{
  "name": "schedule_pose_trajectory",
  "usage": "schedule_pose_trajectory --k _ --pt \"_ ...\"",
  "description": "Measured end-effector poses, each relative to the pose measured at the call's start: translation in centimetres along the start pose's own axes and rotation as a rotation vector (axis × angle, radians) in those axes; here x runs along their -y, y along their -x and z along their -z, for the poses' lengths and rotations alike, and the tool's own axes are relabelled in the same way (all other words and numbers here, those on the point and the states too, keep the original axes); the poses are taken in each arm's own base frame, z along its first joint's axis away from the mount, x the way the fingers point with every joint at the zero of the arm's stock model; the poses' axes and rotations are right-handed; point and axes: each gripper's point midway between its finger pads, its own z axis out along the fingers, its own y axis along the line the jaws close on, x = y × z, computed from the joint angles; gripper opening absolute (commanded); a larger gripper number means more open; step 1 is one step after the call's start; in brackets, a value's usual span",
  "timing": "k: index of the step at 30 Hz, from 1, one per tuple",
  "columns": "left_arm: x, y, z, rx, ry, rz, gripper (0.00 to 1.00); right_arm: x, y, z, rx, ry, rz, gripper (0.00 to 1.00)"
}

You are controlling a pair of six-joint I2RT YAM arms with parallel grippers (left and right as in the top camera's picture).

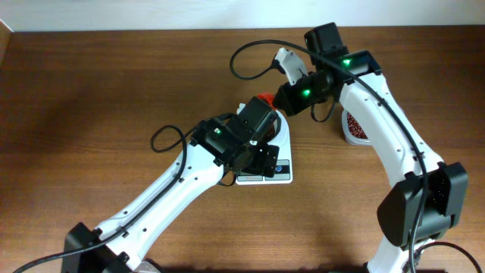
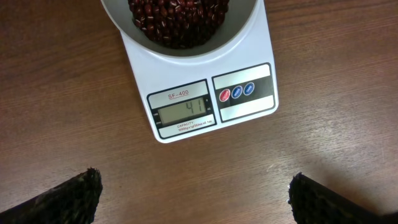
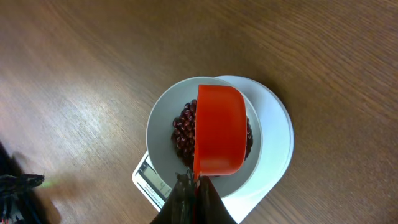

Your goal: Scoop item into bowl and weigh 50g on scale

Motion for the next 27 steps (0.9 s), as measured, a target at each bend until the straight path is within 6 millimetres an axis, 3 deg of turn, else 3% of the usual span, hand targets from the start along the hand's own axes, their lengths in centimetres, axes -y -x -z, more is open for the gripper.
schedule_pose_trajectory --k 3,7,27 --pt "0.0 0.0 0.0 0.0 0.0 0.0 0.99 -1.3 -0.2 -1.0 -0.033 -0.036 0.064 0.04" --pt "0.0 0.0 0.0 0.0 0.0 0.0 0.99 -0.2 -0.7 -1.2 -0.069 -0.154 0.093 0.04" --pt "0.0 0.0 0.0 0.0 0.0 0.0 0.99 -1.3 -0.7 -1.4 -0.063 -0.089 0.089 0.04"
